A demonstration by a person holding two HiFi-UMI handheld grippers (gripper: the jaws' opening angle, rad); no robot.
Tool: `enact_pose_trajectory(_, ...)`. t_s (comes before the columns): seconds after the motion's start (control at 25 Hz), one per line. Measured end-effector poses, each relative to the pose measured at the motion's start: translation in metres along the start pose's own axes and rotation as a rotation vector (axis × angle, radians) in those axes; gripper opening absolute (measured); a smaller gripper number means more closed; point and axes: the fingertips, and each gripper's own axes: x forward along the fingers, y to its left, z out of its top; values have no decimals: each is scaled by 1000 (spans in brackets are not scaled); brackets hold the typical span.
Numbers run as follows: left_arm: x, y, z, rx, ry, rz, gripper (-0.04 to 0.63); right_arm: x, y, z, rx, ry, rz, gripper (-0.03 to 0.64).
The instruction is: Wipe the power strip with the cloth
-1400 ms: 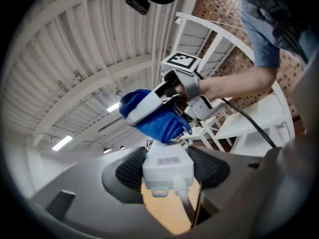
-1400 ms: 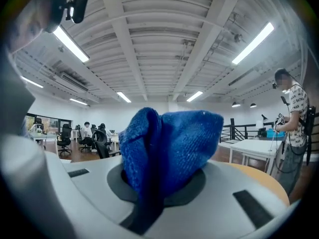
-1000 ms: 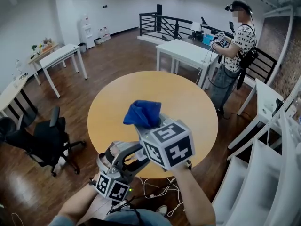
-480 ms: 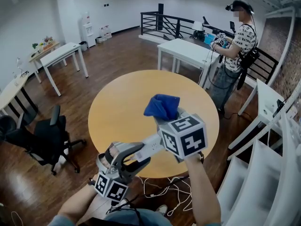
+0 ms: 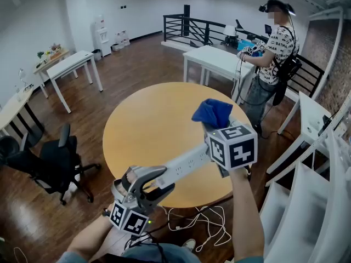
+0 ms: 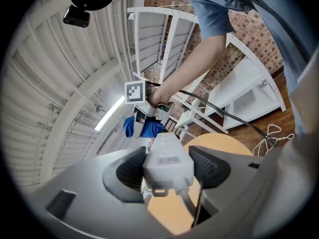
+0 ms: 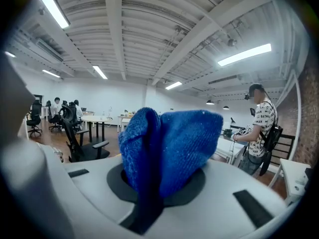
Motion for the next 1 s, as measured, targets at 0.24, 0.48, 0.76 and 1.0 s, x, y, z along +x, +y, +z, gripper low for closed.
enact_pose_trajectory(0.24,2,-1,0,-1,0,-7,282,4,28,-3,-17,7,49,55)
enact_pose_trajectory(0.48,2,-2,-2,-17,10,-9,282,6,81,-7,-7,0,160,55)
enact_pose_trajectory(0.76,5,-4,-7,-36,19,-13,282,6,135,-7,1,-33,269,55)
enact_pose_trajectory(1.0,4,-5,-10,-54,32,-10,282,4,159,-5,15,-52,313,55)
